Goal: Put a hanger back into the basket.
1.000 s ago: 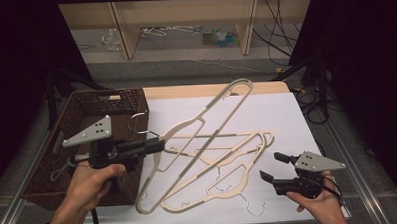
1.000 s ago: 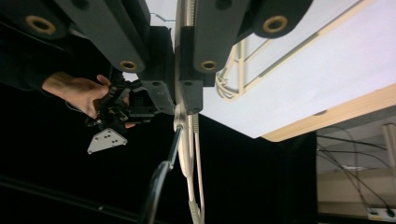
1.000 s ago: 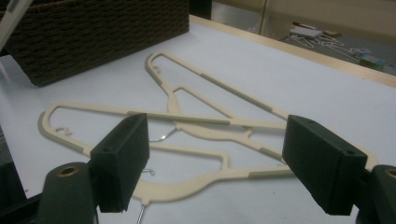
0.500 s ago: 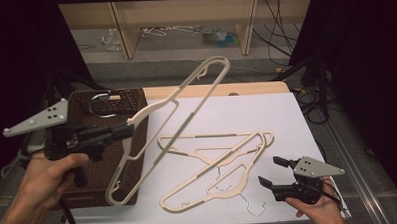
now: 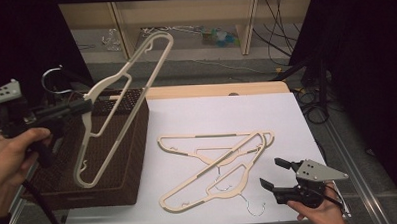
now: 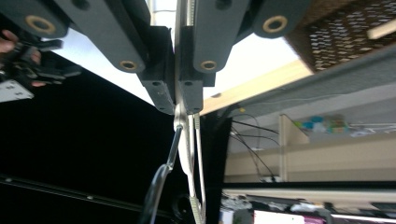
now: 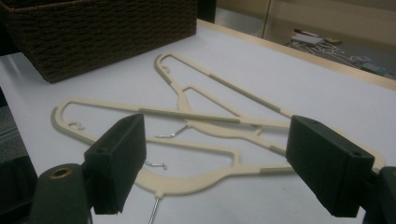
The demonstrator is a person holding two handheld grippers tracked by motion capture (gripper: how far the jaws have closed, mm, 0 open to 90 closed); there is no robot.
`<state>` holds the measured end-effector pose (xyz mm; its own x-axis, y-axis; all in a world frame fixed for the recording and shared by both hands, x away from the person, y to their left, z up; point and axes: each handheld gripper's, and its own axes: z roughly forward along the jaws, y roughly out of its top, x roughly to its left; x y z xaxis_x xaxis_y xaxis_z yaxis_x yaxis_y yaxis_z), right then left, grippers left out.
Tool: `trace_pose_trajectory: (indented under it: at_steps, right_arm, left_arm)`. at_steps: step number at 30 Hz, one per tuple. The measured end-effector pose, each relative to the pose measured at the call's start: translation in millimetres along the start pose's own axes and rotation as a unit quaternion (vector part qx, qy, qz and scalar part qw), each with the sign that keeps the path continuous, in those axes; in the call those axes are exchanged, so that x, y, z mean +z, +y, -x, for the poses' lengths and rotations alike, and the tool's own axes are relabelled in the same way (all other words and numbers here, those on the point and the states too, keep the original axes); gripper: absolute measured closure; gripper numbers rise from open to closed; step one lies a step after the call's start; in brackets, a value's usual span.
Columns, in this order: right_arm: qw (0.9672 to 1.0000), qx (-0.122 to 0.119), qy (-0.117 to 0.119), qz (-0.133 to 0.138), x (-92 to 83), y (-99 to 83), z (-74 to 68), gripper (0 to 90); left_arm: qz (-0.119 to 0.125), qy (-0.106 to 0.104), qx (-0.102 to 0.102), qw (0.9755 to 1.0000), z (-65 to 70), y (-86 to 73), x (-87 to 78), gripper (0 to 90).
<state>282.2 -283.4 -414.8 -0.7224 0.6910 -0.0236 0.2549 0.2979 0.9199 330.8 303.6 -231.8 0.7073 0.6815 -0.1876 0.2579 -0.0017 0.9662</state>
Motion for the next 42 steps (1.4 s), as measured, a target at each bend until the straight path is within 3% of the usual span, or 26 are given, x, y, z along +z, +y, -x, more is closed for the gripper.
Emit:
trace_pose_trajectory:
  at_steps: [3, 6, 14, 16, 18, 27, 29, 35, 39, 42]
  right_arm:
    - [1.0, 0.002, 0.002, -0.003, -0.2, 0.2, -0.5, 21.4]
    - [0.9999, -0.001, 0.003, -0.015, -1.4, 1.0, -1.2, 21.4]
    - [1.0, 0.0, 0.003, -0.001, 1.1, -0.2, -0.9, 21.4]
    - [1.0, 0.0, 0.005, -0.001, 1.2, -0.1, -1.0, 21.5]
    - [1.0, 0.002, 0.006, -0.003, 1.2, -0.1, -1.3, 21.5]
    - [0.9998, 0.002, 0.007, -0.016, -0.8, 0.2, -0.5, 21.5]
    - [0.9999, 0.0, 0.009, -0.008, 0.7, -0.3, -0.7, 21.5]
    - [0.9999, 0.0, 0.01, -0.01, 1.2, -0.4, -1.0, 21.6]
    - [0.9999, -0.002, 0.01, -0.008, 1.3, 0.0, -1.3, 21.6]
    - [0.9998, 0.002, 0.015, -0.012, 1.4, -0.4, -1.8, 21.8]
  left_arm:
    - [0.001, 0.018, 0.012, 0.9998, -10.4, 4.6, -6.0, 85.6]
    - [-0.016, 0.045, 0.026, 0.9985, -22.1, 2.8, -7.0, 85.6]
    - [-0.067, 0.087, 0.037, 0.9932, -52.8, -23.5, -2.9, 85.6]
    - [-0.076, 0.095, 0.032, 0.9921, -60.4, -30.7, -2.5, 85.6]
    - [-0.08, 0.096, 0.03, 0.9917, -63.8, -34.2, -2.3, 85.5]
    - [-0.13, 0.114, 0.041, 0.984, -89.5, -62.6, -5.1, 85.6]
    - [-0.132, 0.115, 0.038, 0.9837, -91.7, -65.1, -6.6, 85.5]
    - [-0.155, 0.123, 0.041, 0.9793, -99.6, -80.4, -9.3, 85.5]
    - [-0.165, 0.128, 0.021, 0.9777, -106.2, -92.9, -4.0, 85.5]
    - [-0.174, 0.133, 0.018, 0.9755, -108.3, -97.5, 0.3, 85.5]
